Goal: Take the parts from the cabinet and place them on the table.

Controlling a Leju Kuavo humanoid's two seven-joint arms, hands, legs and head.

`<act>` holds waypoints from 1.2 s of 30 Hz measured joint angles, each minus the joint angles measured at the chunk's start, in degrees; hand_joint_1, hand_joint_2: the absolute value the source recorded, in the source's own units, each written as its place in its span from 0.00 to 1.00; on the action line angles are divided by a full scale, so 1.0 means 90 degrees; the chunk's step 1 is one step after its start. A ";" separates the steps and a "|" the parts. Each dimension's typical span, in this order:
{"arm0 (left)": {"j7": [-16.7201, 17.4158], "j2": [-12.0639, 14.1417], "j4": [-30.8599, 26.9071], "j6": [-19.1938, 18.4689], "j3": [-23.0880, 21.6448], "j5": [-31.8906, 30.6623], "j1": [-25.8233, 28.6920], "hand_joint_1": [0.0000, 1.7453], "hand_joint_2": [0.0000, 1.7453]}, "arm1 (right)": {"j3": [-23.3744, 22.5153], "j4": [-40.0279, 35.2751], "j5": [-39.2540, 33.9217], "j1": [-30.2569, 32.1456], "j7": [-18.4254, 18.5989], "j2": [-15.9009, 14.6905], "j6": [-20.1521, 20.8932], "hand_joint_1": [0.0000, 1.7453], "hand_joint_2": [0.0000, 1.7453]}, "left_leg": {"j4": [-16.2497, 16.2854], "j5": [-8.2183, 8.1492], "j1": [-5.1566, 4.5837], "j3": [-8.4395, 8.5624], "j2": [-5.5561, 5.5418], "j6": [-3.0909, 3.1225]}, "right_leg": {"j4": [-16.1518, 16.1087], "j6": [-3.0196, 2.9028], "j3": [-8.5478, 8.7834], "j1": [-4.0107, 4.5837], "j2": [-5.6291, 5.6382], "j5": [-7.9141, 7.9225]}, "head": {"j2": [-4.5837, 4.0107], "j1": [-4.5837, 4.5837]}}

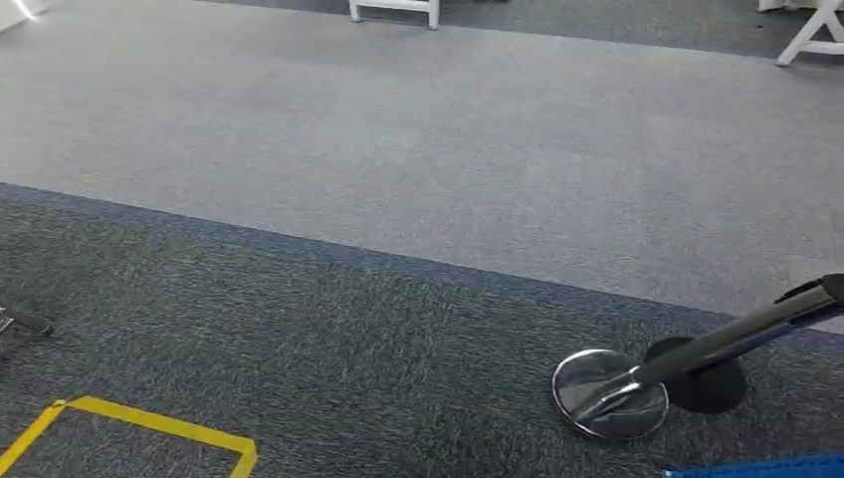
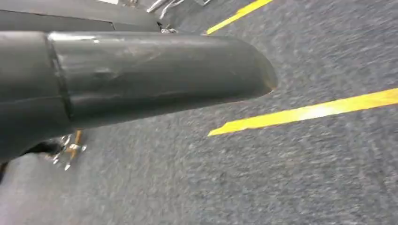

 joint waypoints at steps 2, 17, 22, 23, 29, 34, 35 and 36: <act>0.0007 -0.0019 0.0000 0.0002 0.0049 0.0002 0.0024 0.00 0.00 | 0.0002 0.0000 0.0007 0.0005 0.0000 -0.0002 0.0000 0.00 0.00 | 0.0003 -0.0014 -0.0005 -0.0001 0.0214 -0.0004 | 0.0894 0.0067 -0.0433 -0.0030 -0.0070 -0.0345 | 0.0000 0.0000; 0.0034 -0.0095 0.0005 0.0039 0.0241 0.0168 0.0065 0.00 0.00 | 0.0112 0.0002 0.0194 0.0040 -0.0041 -0.0063 0.0068 0.00 0.00 | 0.1839 -0.1116 0.0021 -0.0669 0.0123 -0.0334 | -0.1082 -0.0216 0.0717 -0.0033 0.0000 0.0500 | 0.0000 -0.0085; 0.0109 -0.0095 0.0007 0.0046 0.0265 0.0151 0.0096 0.00 0.00 | 0.0163 0.0002 0.0228 0.0084 -0.0034 -0.0090 0.0073 0.00 0.00 | 0.0664 -0.0045 0.0022 -0.0296 -0.0130 -0.0212 | -0.1076 -0.0206 0.0774 -0.0014 0.0465 0.0505 | 0.0000 -0.0083; 0.0143 -0.0088 0.0012 0.0044 0.0272 0.0146 0.0092 0.00 0.00 | 0.0170 0.0005 0.0233 0.0077 -0.0034 -0.0090 0.0075 0.00 0.00 | 0.0389 -0.0001 0.0033 -0.0209 -0.0522 -0.0179 | -0.1064 -0.0181 0.0752 -0.0014 0.0520 0.0508 | 0.0000 -0.0083; 0.0126 -0.0085 0.0017 0.0012 0.0323 0.0036 0.0061 0.00 0.00 | 0.0202 0.0007 0.0248 0.0086 -0.0005 -0.0100 0.0066 0.00 0.00 | 0.0105 0.0018 0.0035 -0.0131 -0.0181 -0.0056 | -0.0847 0.0022 0.0466 -0.0037 0.0270 0.0384 | 0.0000 -0.0051; 0.0110 -0.0087 0.0017 0.0012 0.0323 0.0029 0.0061 0.00 0.00 | 0.0202 0.0007 0.0248 0.0082 0.0009 -0.0104 0.0063 0.00 0.00 | 0.0105 0.0018 0.0029 -0.0132 -0.0147 -0.0034 | -0.0710 0.0035 0.0392 -0.0028 0.0149 0.0274 | 0.0000 -0.0027; 0.0107 -0.0090 0.0017 0.0012 0.0323 0.0027 0.0061 0.00 0.00 | 0.0202 0.0007 0.0248 0.0081 0.0010 -0.0104 0.0063 0.00 0.00 | 0.0105 0.0018 0.0027 -0.0133 -0.0137 -0.0031 | -0.0663 0.0039 0.0368 -0.0026 0.0124 0.0240 | 0.0000 -0.0026; 0.0056 -0.0092 0.0017 0.0012 0.0326 -0.0007 0.0085 0.00 0.00 | 0.0202 0.0007 0.0248 0.0047 0.0041 -0.0119 0.0046 0.00 0.00 | 0.0110 0.0012 0.0005 -0.0137 0.0043 -0.0024 | 0.0202 0.0082 -0.0041 -0.0033 -0.0049 -0.0233 | 0.0000 -0.0017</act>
